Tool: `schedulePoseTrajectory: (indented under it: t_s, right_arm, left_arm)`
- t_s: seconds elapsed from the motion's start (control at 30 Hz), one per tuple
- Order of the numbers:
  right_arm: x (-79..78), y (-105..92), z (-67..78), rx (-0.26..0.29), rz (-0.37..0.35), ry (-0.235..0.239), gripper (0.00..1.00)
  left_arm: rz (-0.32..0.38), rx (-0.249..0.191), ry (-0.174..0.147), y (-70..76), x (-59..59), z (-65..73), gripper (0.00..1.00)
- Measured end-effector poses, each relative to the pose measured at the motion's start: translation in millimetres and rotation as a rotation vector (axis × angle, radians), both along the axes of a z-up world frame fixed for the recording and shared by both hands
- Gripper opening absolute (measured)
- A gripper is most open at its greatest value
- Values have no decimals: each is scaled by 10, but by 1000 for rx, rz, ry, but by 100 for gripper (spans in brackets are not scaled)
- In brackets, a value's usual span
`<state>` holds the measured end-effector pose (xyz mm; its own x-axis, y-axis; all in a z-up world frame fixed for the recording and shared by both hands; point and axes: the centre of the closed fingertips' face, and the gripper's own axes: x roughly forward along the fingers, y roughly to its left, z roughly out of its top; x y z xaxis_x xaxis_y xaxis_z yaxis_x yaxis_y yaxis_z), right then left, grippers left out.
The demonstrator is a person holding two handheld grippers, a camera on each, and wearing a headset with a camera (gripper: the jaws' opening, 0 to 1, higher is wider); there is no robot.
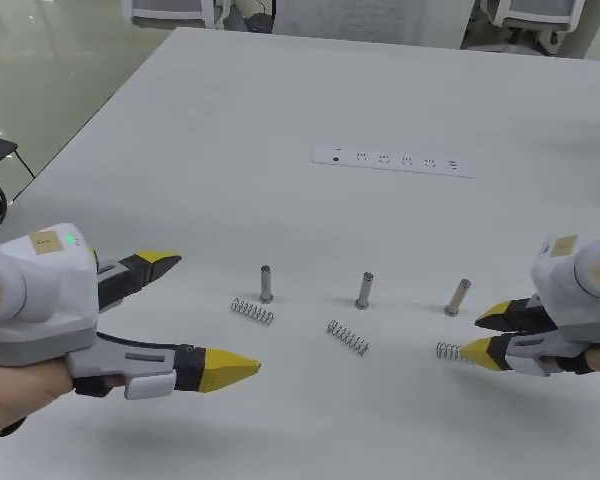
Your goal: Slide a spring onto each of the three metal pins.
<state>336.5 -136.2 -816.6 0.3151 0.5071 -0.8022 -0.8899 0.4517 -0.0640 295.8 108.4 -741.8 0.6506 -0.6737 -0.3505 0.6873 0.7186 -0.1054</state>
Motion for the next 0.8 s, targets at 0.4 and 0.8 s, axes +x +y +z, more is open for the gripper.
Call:
schedulePoseTrajectory:
  t_s: [0.4, 0.8]
  right_arm:
    - [-50, -19, -125, -48, 48, 25, 23]
    - [-32, -36, -256, -95, 82, 49, 21]
  left_arm:
    - [4, 0, 1, 13, -26, -6, 98]
    - [3, -2, 7, 10, -51, -31, 98]
